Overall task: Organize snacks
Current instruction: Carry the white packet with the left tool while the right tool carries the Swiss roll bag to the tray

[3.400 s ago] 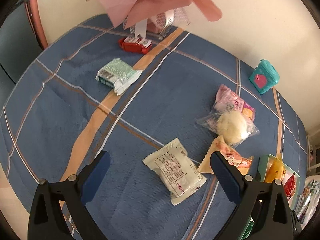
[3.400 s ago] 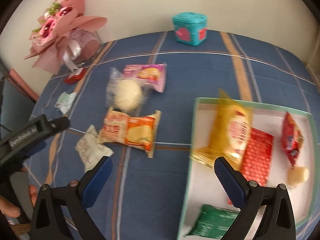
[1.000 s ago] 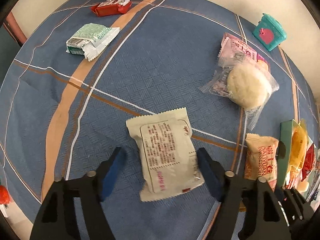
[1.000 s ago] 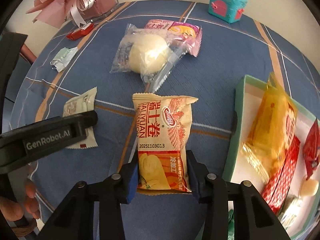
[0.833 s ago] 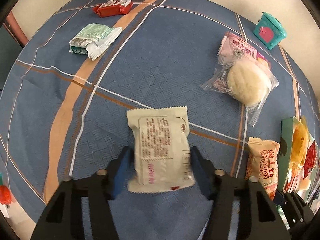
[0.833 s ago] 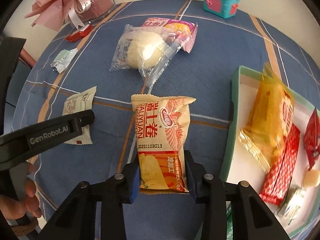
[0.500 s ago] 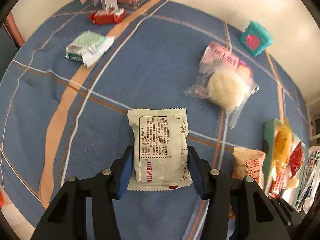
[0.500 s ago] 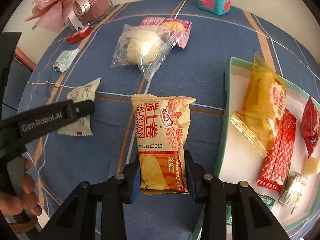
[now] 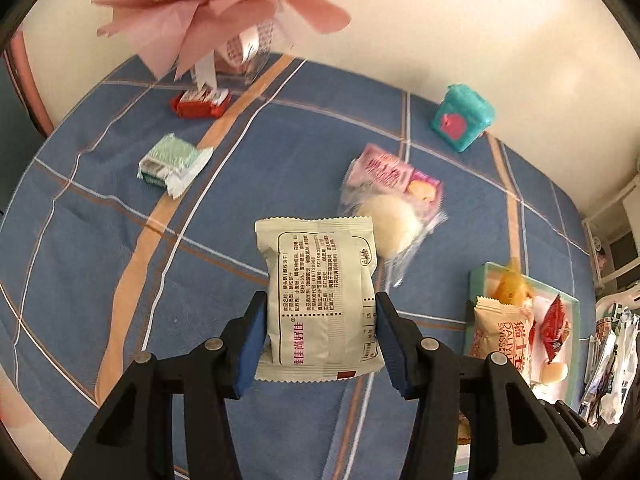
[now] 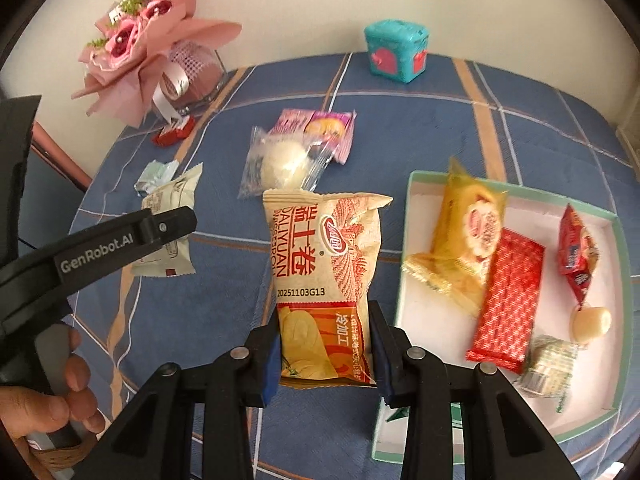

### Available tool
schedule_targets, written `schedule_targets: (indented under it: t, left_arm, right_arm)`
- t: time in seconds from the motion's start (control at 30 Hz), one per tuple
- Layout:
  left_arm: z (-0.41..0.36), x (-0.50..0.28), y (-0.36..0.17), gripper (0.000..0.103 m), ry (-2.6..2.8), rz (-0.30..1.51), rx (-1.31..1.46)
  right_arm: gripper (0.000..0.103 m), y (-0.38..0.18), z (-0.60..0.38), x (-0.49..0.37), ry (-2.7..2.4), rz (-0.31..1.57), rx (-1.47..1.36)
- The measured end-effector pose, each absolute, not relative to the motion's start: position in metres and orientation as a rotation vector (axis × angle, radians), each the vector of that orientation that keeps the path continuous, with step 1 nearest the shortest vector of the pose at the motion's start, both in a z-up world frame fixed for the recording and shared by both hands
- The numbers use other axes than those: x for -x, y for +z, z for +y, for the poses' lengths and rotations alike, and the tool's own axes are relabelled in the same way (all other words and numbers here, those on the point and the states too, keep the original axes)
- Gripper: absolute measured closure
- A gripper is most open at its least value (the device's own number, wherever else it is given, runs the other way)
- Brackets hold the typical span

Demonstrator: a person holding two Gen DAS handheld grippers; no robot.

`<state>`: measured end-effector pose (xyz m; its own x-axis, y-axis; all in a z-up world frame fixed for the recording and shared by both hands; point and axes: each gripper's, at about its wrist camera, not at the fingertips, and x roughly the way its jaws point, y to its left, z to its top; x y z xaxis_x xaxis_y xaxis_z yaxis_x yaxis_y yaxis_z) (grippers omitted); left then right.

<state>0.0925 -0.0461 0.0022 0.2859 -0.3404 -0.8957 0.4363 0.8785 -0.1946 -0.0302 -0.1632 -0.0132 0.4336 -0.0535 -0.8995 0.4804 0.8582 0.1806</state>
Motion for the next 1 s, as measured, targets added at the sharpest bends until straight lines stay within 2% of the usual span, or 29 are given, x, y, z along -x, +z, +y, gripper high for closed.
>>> schedule_targets:
  t: [0.6, 1.0]
  left_arm:
    - [-0.094, -0.057, 0.031, 0.049, -0.620, 1.095, -0.138]
    - [-0.147, -0.020, 0.026, 0.049, -0.744, 1.123, -0.229]
  right_arm:
    - [0.063, 0.009, -0.207, 0.057, -0.427, 1.011, -0.505]
    - [0.063, -0.017, -0.272, 0.100, -0.582, 1.053, -0.627]
